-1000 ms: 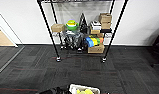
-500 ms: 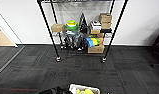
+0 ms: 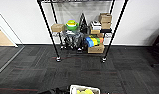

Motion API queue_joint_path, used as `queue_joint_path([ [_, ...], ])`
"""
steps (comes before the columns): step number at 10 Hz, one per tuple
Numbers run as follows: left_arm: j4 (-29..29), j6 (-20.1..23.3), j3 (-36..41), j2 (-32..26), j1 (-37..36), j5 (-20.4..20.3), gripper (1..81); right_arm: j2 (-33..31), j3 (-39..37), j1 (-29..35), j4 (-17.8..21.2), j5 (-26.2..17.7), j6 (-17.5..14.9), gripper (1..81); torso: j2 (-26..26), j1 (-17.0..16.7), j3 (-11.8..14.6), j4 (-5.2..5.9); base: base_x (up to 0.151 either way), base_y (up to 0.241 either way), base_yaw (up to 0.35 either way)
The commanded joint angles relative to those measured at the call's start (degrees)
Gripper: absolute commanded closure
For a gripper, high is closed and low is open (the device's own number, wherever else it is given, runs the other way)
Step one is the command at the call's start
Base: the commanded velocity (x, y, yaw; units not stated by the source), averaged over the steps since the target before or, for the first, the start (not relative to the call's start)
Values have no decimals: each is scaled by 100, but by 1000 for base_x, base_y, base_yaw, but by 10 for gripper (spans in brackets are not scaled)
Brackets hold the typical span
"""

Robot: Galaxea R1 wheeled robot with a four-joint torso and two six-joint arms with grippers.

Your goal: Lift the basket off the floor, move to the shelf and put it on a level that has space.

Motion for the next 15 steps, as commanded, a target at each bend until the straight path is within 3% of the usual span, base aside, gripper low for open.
queue_joint_path([
  [1,-197,-48,108,-19,-634,408,811,-39,204,543,112,-286,43,811,0,0,0,0,0,0,0],
  [4,-311,-48,221,-124,-590,417,811,-101,327,525,112,-286,43,811,0,0,0,0,-23,0,0],
  [5,-329,-48,283,-160,-573,408,811,-118,353,517,103,-286,43,811,573,-369,0,0,0,0,0],
  [7,-312,-31,431,-264,-511,408,811,-179,474,500,103,-286,43,811,592,-376,0,0,0,0,0],
  [9,-329,-30,853,-500,-511,408,811,-328,721,473,103,-278,43,811,849,-527,0,0,0,0,0],
  [12,-338,-39,2031,-1170,-511,355,811,-856,1626,332,94,100,26,811,1443,-894,-2,0,0,0,0],
  [15,-486,-22,2698,-1731,-432,198,811,-1373,2328,165,59,389,8,811,2022,-1261,-5,0,0,0,0],
])
